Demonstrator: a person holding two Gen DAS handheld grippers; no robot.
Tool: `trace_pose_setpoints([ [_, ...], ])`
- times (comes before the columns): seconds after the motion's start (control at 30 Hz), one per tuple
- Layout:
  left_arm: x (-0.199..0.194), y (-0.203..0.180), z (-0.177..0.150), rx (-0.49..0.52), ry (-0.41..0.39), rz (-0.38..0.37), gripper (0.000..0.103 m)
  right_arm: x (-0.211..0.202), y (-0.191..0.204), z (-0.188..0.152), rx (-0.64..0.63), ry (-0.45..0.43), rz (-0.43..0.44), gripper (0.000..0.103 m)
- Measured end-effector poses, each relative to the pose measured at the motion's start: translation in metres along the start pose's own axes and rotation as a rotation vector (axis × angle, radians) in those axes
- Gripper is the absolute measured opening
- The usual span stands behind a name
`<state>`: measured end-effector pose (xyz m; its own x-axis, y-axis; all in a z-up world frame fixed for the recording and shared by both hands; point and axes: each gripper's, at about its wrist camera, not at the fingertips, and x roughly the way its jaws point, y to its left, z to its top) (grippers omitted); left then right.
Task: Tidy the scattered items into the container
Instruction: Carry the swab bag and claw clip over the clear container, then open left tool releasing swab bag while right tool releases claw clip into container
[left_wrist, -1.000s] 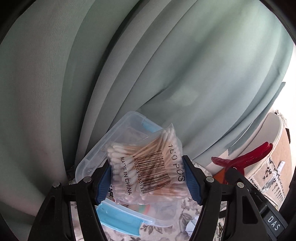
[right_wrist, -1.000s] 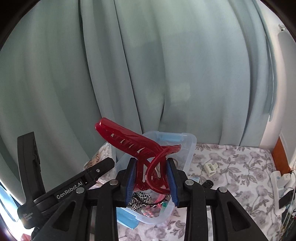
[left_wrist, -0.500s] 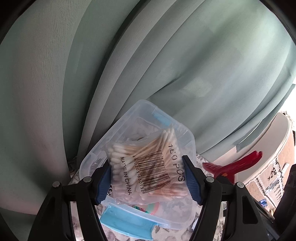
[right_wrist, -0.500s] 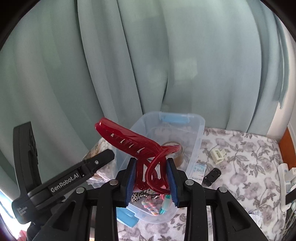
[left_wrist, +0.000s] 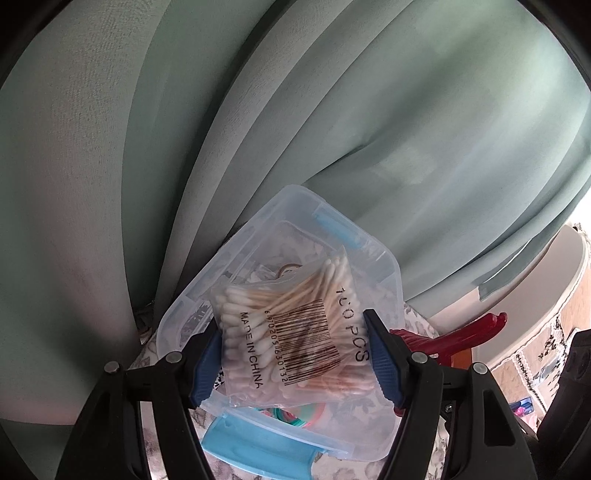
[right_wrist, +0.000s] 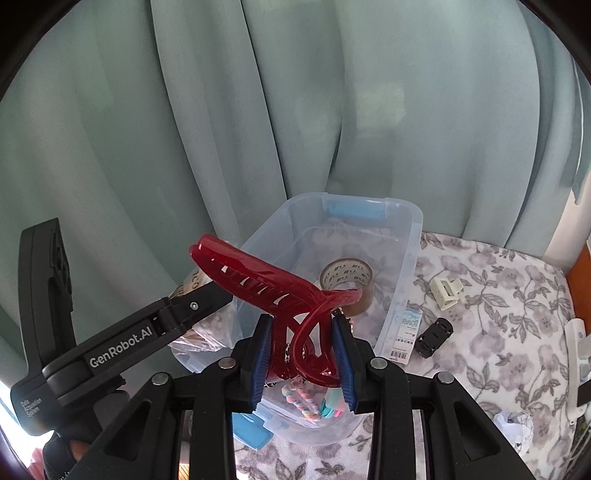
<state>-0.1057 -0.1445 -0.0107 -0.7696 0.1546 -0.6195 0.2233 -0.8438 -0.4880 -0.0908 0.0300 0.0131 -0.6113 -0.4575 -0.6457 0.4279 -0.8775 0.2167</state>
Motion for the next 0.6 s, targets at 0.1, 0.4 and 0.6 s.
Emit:
trace_pose_setpoints([
  [0.1,-0.006,0.004,-0.003,0.001,-0.002,0.005,0.072,0.004,-0.001,0.000,-0.008,0.006,0.002,0.036],
  [0.4,-0.015,0.006,-0.003,-0.008,0.004,0.003,0.074,-0.001,-0.001,0.000,-0.006,-0.003,0.005,0.035],
  [0.6,-0.021,0.005,-0.003,0.002,0.000,-0.009,0.085,-0.003,-0.001,0.000,-0.001,-0.001,0.007,0.036],
])
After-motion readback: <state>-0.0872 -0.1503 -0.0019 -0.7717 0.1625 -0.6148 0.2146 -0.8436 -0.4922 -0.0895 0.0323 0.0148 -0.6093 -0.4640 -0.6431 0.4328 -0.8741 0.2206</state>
